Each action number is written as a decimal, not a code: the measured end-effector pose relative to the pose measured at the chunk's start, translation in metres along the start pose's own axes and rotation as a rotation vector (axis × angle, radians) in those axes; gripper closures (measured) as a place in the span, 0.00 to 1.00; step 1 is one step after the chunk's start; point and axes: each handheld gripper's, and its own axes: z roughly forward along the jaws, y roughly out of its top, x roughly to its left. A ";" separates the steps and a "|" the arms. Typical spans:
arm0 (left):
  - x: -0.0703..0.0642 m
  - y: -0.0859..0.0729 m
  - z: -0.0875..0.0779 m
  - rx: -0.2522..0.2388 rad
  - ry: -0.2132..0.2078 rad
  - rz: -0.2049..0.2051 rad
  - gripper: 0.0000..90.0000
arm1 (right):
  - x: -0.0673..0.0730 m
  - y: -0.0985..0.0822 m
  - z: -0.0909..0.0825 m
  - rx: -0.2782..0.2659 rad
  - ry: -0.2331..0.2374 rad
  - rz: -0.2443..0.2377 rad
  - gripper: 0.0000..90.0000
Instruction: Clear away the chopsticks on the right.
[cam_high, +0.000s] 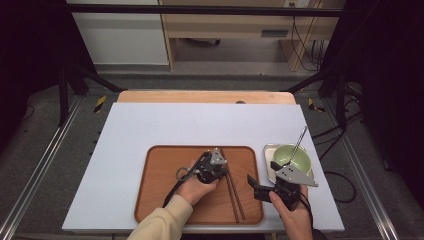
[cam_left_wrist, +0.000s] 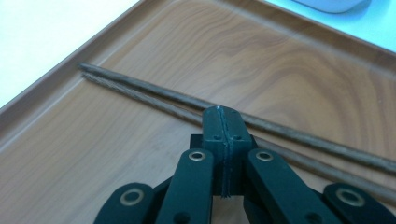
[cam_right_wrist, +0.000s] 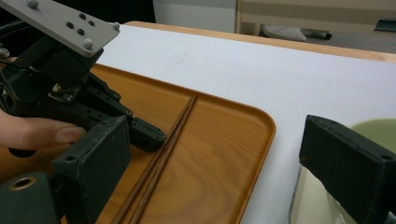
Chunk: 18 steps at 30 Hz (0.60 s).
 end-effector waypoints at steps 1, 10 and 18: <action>-0.001 0.001 0.001 -0.003 -0.006 -0.003 1.00 | 0.000 0.000 0.000 0.000 -0.001 0.003 0.10; -0.005 0.005 0.007 -0.010 -0.025 0.005 1.00 | -0.001 0.000 0.000 0.003 -0.004 0.008 0.10; -0.012 0.009 0.010 -0.011 -0.045 0.017 1.00 | -0.002 0.000 0.000 0.002 -0.008 0.017 0.10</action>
